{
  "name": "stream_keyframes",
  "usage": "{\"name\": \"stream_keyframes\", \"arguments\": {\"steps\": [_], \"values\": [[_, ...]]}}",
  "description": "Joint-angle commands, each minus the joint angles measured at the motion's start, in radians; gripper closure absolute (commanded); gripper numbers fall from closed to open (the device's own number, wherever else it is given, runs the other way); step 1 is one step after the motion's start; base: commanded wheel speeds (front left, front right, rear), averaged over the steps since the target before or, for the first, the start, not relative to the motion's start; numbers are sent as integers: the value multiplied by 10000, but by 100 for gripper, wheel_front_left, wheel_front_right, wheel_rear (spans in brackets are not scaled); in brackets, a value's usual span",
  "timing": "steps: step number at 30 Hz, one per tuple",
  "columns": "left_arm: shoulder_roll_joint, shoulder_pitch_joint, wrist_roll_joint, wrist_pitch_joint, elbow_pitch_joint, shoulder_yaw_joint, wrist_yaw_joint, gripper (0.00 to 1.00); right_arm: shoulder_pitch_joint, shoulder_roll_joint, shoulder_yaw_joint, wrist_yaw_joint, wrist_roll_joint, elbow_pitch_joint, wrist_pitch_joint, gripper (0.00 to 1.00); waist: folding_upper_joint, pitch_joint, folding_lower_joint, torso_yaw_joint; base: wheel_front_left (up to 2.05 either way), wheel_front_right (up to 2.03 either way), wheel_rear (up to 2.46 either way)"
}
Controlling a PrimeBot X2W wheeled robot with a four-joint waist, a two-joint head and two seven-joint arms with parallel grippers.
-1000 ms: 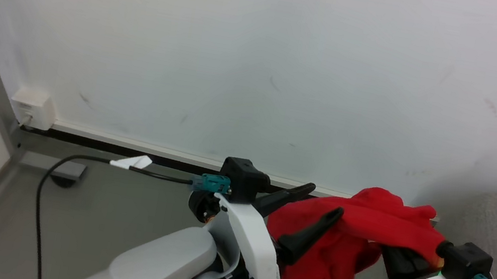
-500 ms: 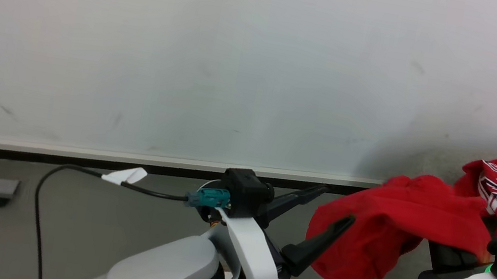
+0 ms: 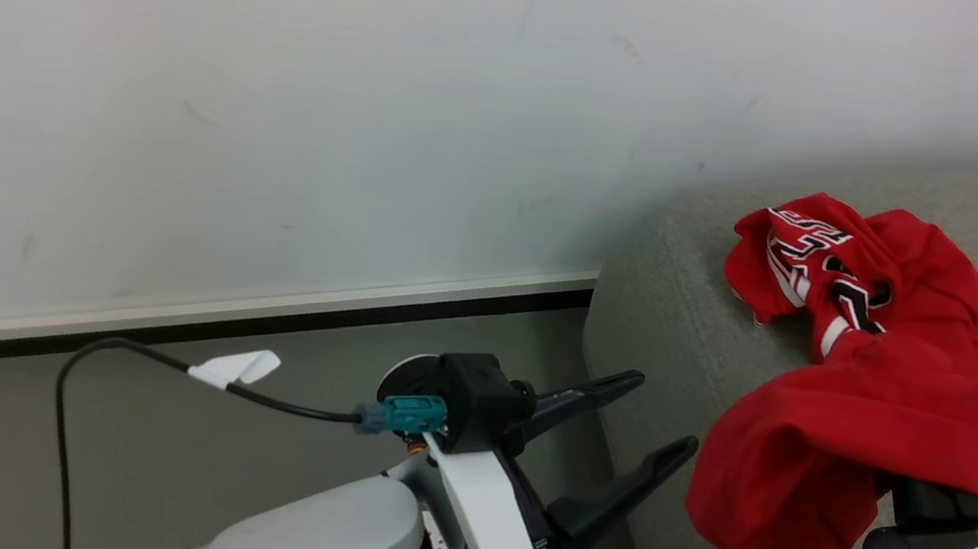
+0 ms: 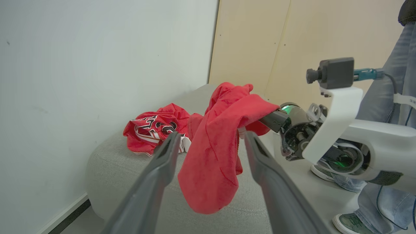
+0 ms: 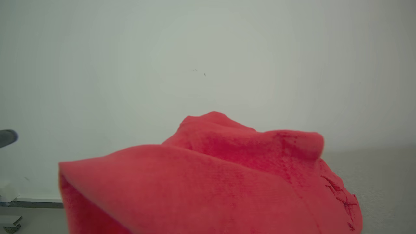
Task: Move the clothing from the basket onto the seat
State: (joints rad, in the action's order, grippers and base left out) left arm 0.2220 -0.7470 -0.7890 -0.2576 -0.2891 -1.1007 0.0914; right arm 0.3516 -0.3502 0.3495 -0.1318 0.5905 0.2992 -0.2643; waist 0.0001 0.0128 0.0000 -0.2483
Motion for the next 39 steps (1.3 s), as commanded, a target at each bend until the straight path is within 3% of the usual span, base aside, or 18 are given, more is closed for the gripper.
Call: {"name": "stream_keyframes", "arguments": {"steps": [1, 7, 15, 24, 31, 39], "values": [[22, 142, 112, -51, -19, 33, 11, 0, -106, -45, -52, 23, -69, -50, 2, 100, -1, 194, 0, -398, 0, 0, 0], [-34, 270, 249, -57, -70, 148, 108, 0, -155, 23, -441, 23, -42, -290, 2, 100, -1, 430, 0, -959, 0, 0, 0], [14, 163, 455, -66, -36, 168, 192, 0, 124, -101, -1038, 23, -151, -669, 3, 100, -1, 848, 0, -1182, 0, 0, 0], [507, -731, 820, 236, 670, 30, 271, 0, 1593, -556, -2534, 23, -143, -1468, 52, 100, -1, 2865, 0, -966, 0, 0, 0], [1117, -1440, 1105, 621, 1392, 144, 247, 0, 2731, -954, -4291, 23, -67, -1821, 409, 100, -1, 4581, 0, -716, 0, 0, 0], [1604, -2011, 1366, 886, 2172, 288, 199, 0, 3656, -1278, -5765, 23, -313, -916, 969, 100, -1, 5994, 0, -446, 0, 0, 0]]}}
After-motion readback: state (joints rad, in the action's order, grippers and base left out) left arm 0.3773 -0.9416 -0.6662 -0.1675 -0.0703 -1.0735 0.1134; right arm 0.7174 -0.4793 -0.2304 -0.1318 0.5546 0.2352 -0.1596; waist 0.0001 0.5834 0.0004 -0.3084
